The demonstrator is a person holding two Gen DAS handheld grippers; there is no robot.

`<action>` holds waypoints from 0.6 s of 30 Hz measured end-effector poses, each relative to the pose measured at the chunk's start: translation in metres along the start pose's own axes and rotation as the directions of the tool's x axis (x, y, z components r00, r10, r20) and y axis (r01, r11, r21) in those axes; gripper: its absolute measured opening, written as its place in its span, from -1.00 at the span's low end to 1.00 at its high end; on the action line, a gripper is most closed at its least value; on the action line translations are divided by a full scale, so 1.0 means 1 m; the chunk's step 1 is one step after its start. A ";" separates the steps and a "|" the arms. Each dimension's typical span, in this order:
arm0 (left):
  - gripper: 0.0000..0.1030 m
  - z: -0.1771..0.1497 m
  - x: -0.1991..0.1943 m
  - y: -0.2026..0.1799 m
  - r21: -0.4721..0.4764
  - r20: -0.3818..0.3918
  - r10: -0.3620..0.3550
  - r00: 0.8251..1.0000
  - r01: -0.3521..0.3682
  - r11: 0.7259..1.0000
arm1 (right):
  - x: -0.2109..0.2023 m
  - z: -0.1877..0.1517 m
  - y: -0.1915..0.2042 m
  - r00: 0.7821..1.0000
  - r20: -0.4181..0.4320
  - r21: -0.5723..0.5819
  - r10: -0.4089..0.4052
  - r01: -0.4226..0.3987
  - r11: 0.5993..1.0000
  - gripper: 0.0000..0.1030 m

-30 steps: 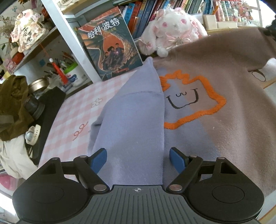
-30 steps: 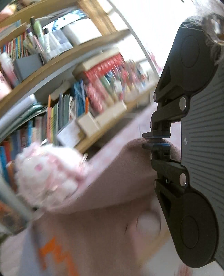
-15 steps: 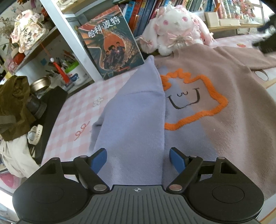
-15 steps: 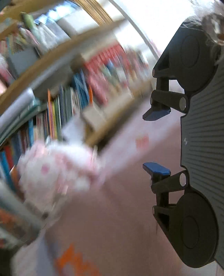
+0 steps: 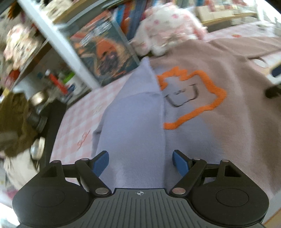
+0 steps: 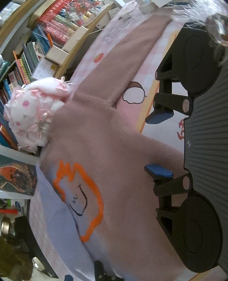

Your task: Fold clothes

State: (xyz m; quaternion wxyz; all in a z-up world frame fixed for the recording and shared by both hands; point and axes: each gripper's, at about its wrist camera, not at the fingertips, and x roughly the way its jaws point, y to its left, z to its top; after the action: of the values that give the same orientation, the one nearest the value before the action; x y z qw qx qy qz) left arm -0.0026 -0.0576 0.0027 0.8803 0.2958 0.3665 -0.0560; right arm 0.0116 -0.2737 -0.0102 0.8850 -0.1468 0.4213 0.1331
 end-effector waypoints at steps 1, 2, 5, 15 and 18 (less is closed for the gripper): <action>0.59 0.000 -0.001 -0.004 0.032 0.010 0.001 1.000 -0.001 0.999 | 0.000 -0.001 0.000 1.000 -0.001 0.007 0.007 -0.007 1.000 -0.21; 0.59 -0.001 -0.001 -0.008 0.060 0.011 0.002 1.000 -0.003 0.998 | 0.000 -0.003 0.000 1.000 -0.003 0.016 0.017 -0.017 1.000 -0.43; 0.56 -0.002 0.006 -0.007 0.074 -0.013 0.002 1.000 -0.001 0.997 | -0.001 -0.003 0.002 0.999 -0.010 0.026 0.037 -0.037 0.999 -0.59; -0.86 0.003 0.015 0.053 -0.093 -0.015 0.028 0.999 -0.029 0.995 | -0.011 -0.019 0.012 0.997 -0.016 -0.118 -0.077 0.074 0.990 -0.73; -0.87 0.015 0.016 0.109 -0.266 0.023 0.059 0.998 -0.051 0.963 | -0.017 -0.027 0.007 0.995 -0.031 -0.105 -0.099 0.095 0.990 -0.73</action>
State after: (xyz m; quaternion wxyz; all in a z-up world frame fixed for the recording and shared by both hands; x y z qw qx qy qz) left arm 0.0519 0.0251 0.0523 0.9188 0.1843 0.3489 0.0134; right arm -0.0206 -0.2792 -0.0143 0.8739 -0.2151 0.4221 0.1088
